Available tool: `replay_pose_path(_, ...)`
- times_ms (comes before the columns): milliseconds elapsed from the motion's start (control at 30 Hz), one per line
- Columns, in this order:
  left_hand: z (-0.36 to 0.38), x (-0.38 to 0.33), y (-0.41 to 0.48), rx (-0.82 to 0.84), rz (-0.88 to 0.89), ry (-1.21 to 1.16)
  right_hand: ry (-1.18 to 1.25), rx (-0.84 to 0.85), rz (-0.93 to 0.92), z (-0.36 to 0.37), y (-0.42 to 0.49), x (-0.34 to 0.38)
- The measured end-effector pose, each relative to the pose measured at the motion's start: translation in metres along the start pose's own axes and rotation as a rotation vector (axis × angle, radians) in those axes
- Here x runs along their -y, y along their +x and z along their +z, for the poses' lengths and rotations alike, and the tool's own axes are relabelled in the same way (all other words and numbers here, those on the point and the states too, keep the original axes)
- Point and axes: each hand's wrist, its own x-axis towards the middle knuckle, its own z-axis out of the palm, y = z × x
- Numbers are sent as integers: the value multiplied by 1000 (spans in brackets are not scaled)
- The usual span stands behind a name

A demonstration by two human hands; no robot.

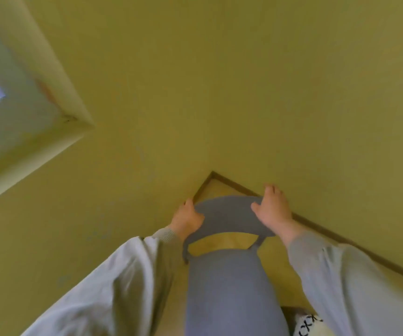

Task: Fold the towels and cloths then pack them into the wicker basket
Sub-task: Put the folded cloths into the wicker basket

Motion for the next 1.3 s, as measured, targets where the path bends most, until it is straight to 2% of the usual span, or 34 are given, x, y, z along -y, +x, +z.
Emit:
replay_pose_path(100,19,5,43,32,-149,26,-74,133,-16,10,52,-27)
replay_pose_path(233,28,10,76,9,-221,189,-184,424,-26,41,88,-44)
replay_pose_path(267,27,10,82,7,-218,207,-189,450,-27,48,94,-47)
replay_pose_path(500,9,-5,123,-32,-176,242,-232,333,-103,53,118,-66)
replay_pose_path(600,-7,-32,154,-24,-133,238,-215,276,-59,43,135,-69)
replay_pose_path(733,-34,-71,205,-113,-14,167,-232,184,29,15,171,-64)
replay_pose_path(833,-56,-101,250,-110,101,145,-214,148,115,0,201,-60)
replay_pose_path(933,-76,-129,292,-80,184,180,-186,148,211,-11,225,-55)
replay_pose_path(1067,-83,-154,335,-57,203,190,-128,165,280,-14,250,-56)
replay_pose_path(1300,-79,-185,400,-36,129,271,-85,219,233,-14,321,-80)
